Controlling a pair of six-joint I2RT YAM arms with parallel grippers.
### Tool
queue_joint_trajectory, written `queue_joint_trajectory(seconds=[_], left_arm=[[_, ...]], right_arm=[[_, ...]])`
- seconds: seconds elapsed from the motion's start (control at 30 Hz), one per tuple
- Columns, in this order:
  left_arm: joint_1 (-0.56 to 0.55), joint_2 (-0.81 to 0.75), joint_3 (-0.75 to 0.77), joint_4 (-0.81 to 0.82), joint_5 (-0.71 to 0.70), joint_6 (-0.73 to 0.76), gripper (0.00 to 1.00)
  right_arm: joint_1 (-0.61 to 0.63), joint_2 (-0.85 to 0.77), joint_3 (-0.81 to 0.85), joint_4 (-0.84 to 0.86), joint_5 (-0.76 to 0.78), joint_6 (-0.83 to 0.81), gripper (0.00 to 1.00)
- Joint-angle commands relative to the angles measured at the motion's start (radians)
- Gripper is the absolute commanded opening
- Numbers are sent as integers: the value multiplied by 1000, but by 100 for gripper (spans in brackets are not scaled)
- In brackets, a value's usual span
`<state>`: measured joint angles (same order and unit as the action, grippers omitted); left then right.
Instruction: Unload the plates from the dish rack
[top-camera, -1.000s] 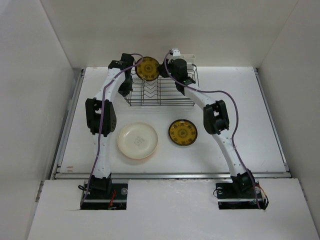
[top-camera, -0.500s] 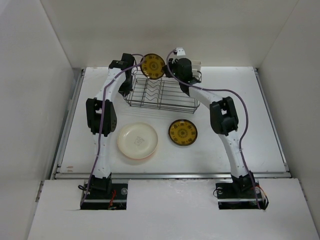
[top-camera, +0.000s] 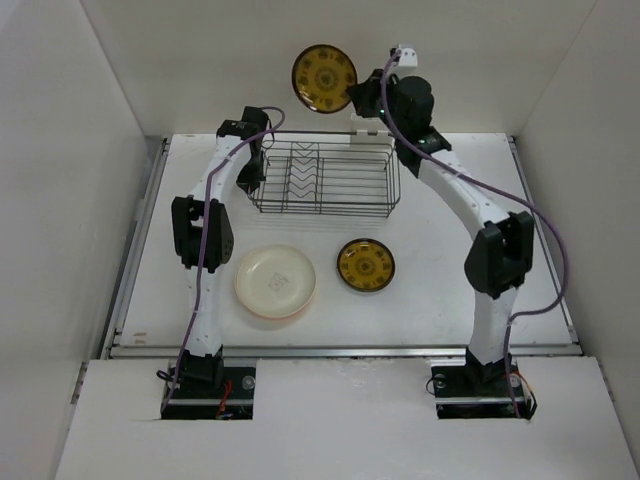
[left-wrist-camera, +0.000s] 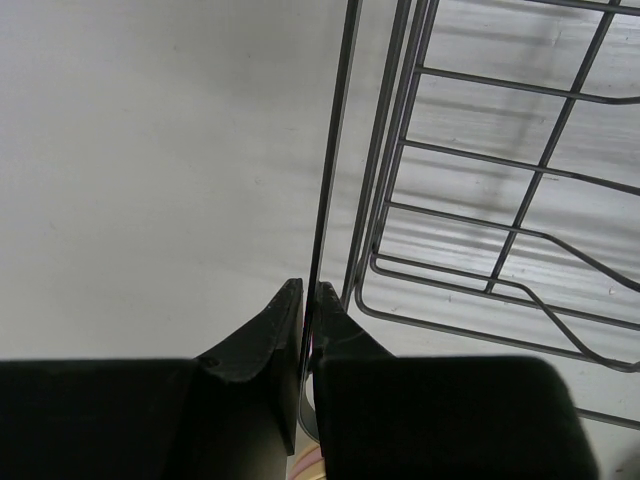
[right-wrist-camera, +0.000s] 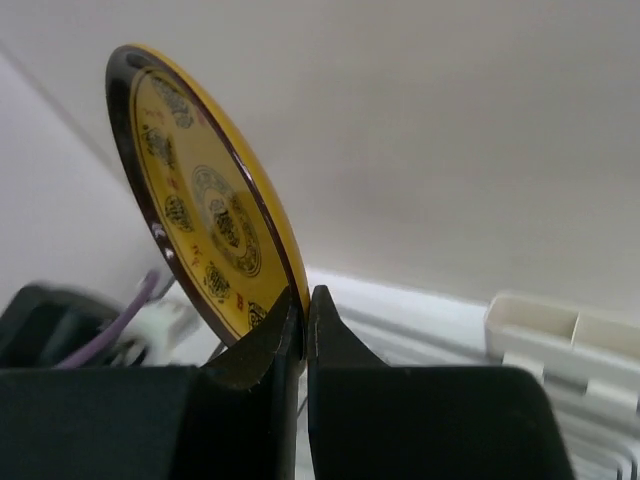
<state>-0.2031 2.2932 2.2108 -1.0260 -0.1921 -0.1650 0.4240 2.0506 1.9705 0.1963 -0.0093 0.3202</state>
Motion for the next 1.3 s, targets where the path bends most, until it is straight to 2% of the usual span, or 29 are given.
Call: queue_joint_trajectory(seconds=[0.0,0.03,0.07,0.13,0.17,0.23,0.27,0.33,0.43,0.53,0.67,0.8,0.83,0.9,0.93,0.97,1.0,1.03,1.1,1.17,1.27], left_arm=[[8,11,-13,-59,-3,-130,0],[8,2,-13,-46,-3,-130,0],[8,2,7,-46,-12,-130,0],[8,2,21,-46,-12,-130,0],[8,2,21,-46,0,-130,0],[8,2,21,-46,22,-130,0],[8,2,21,-46,22,-130,0],[8,2,21,-46,22,-117,0],[8,2,21,-46,-1,-96,0],[8,2,21,-46,-10,-87,1],[8,-18,21,-46,-1,-65,14],[-1,-57,12,-37,-1,-56,25],[-1,-57,12,-37,-1,-45,31],[-1,-89,12,-28,-1,-33,40],[-1,-98,3,-28,-1,-21,43],[-1,-118,3,-28,-12,-21,51],[-1,-129,3,-28,-12,-10,55],[-1,-141,-6,-28,-12,-10,59],[-1,-181,-16,-28,-21,2,70],[-1,-205,-25,-28,-49,30,74],[-1,-253,-45,-28,-82,56,75]], right_arm=[[-66,-159,-105,-202,-205,113,0],[-105,-200,-239,-202,-385,137,0],[-119,-269,-299,-231,-458,152,0],[-129,-328,-392,-334,-533,131,0],[-129,-355,-479,-450,-572,108,0],[-129,-450,-595,-504,-625,85,0],[-129,-489,-721,-517,-655,85,0],[-129,-620,-836,-529,-628,85,0],[-129,-751,-1014,-551,-503,114,0],[-129,-741,-1121,-511,-515,148,0],[-129,-629,-1145,-462,-477,172,0],[-129,-520,-1118,-411,-459,162,47],[-129,-509,-1104,-432,-436,161,62],[-129,-536,-1076,-486,-353,161,69],[-129,-565,-1076,-507,-313,184,78],[-129,-601,-1067,-543,-234,194,83],[-129,-680,-1056,-564,-192,194,83],[-129,-720,-1056,-587,-149,206,89],[-129,-795,-1009,-659,-39,218,92],[-129,-895,-974,-699,27,227,100],[-129,-989,-892,-745,118,227,100]])
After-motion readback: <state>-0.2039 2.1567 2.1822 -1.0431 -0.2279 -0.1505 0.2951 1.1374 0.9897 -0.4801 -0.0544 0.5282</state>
